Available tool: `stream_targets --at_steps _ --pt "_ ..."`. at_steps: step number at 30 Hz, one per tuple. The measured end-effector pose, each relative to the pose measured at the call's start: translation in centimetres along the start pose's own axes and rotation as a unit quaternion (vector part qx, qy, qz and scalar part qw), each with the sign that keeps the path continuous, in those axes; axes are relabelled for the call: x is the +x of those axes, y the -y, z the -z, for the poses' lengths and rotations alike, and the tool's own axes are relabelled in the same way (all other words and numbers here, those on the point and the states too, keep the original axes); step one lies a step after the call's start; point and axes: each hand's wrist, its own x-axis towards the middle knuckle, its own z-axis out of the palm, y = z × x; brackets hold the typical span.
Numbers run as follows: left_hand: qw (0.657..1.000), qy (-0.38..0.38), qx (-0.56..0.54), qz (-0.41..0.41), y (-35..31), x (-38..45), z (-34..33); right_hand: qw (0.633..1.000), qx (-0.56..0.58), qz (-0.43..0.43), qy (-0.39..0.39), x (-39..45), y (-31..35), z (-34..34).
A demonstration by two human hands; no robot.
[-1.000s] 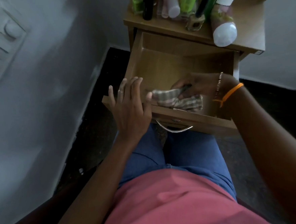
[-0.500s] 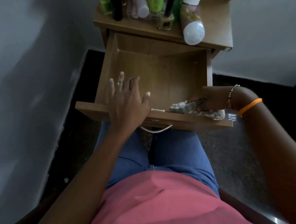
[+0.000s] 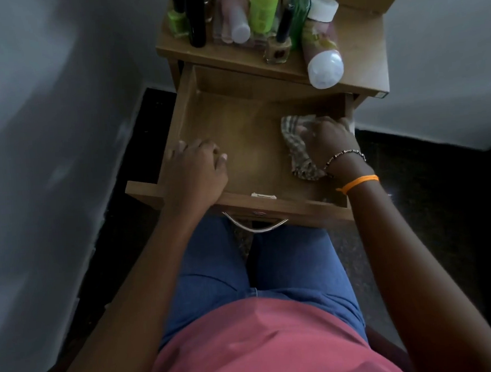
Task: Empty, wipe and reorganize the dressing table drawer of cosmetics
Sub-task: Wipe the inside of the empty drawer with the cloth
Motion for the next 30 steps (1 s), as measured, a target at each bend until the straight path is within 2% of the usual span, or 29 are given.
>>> stream_targets --at_steps 2,4,6,9,12,15,16,19,22,26,28,30 --pt "1.000 -0.010 -0.006 -0.004 -0.2 -0.3 -0.1 0.999 -0.024 0.009 0.024 0.9 -0.8 -0.9" --pt "1.000 -0.018 -0.017 -0.001 -0.2 -0.5 -0.1 0.999 0.009 -0.014 0.051 1.6 -1.5 -2.0" --pt "0.999 -0.022 -0.026 0.005 -0.2 -0.5 -0.1 0.997 -0.034 0.011 0.067 1.8 -1.9 -3.9" --pt "0.999 -0.031 -0.021 0.012 -0.1 -0.5 -0.1 0.979 -0.025 -0.026 0.199 1.9 -0.1 -4.9" --pt "0.998 -0.044 -0.028 0.021 -0.2 -0.5 0.0 0.989 -0.035 0.022 0.145 2.7 3.6 -5.3" --pt "0.997 -0.063 -0.036 0.022 -0.2 -0.5 0.2 0.978 -0.034 0.183 0.094 4.6 8.6 -5.6" --pt "0.997 -0.066 -0.038 0.021 -0.2 -0.6 0.3 0.973 -0.030 0.209 0.093 5.0 10.2 -6.4" --pt "0.995 -0.081 -0.053 0.013 -0.2 -0.6 0.6 0.975 -0.036 0.198 0.092 5.8 13.6 -7.3" --pt "0.992 -0.096 -0.082 0.011 -0.3 -0.6 0.7 0.976 -0.003 0.196 0.090 5.5 13.1 -7.4" --pt "0.989 -0.104 -0.108 0.016 -0.6 -0.5 0.7 0.939 -0.004 0.321 0.123 2.9 10.6 -5.9" --pt "0.990 -0.098 -0.104 0.017 -0.7 -0.4 0.6 0.904 -0.002 0.407 0.129 1.1 9.9 -5.6" --pt "0.992 -0.089 -0.089 0.017 -0.7 -0.5 0.5 0.884 0.017 0.441 0.151 0.5 9.4 -5.4"
